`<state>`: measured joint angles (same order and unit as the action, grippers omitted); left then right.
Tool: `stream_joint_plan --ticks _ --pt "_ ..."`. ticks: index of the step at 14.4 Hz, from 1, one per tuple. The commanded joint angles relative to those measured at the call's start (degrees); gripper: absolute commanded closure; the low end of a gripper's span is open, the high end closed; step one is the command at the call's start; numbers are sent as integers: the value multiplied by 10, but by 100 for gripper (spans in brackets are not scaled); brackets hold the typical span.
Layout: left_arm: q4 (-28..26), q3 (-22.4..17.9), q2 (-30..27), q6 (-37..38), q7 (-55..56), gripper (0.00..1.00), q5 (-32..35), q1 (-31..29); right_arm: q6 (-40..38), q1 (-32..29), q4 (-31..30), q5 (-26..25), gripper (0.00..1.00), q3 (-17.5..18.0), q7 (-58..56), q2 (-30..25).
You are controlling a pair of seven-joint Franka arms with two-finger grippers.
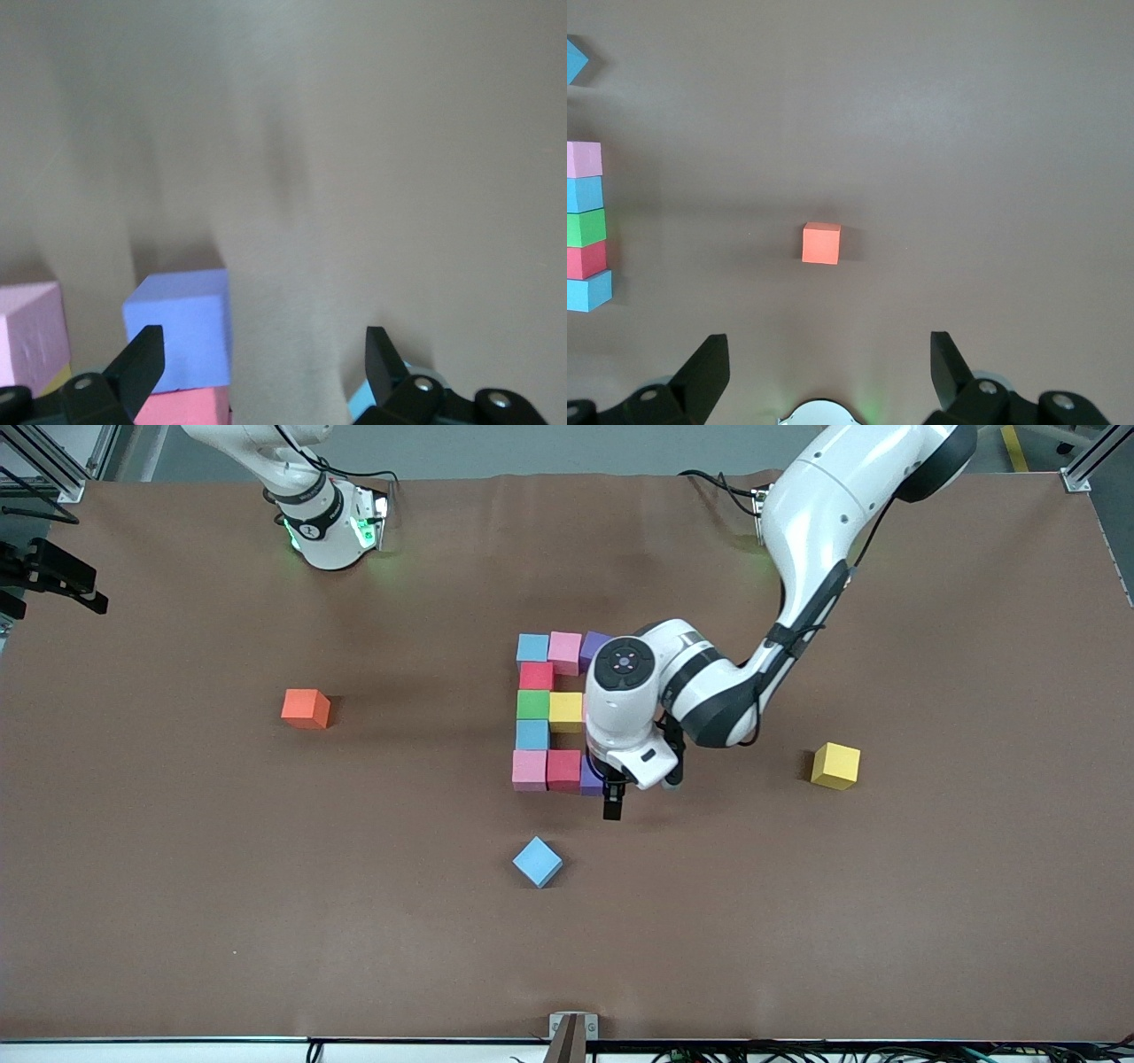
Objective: Arrange 11 blocks into digit 3
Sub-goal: 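Lift the left gripper away from the figure toward the yellow cube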
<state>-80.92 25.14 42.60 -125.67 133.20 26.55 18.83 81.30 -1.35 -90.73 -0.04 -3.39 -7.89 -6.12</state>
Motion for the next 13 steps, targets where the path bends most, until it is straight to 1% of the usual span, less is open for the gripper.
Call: stream_joint_plan --ticks 1,5,9,10,13 --pt "-8 -2 -37 10 -123 0 -35 -34 -2 -3 -12 0 0 4 7 -13" --pt "-32 -1 -78 11 -294 0 -36 -77 -5 -3 -12 7 0 5 27 -13" --pt "-81 -1 -119 11 -442 0 -38 -113 -4 -6 -13 15 0 3 26 -13" --pt "-96 1 -131 11 -481 0 -38 -128 -4 -7 -13 27 0 1 24 -13" --pt "-127 22 -155 11 -641 0 -38 -178 -4 -8 -12 26 0 0 18 -12"
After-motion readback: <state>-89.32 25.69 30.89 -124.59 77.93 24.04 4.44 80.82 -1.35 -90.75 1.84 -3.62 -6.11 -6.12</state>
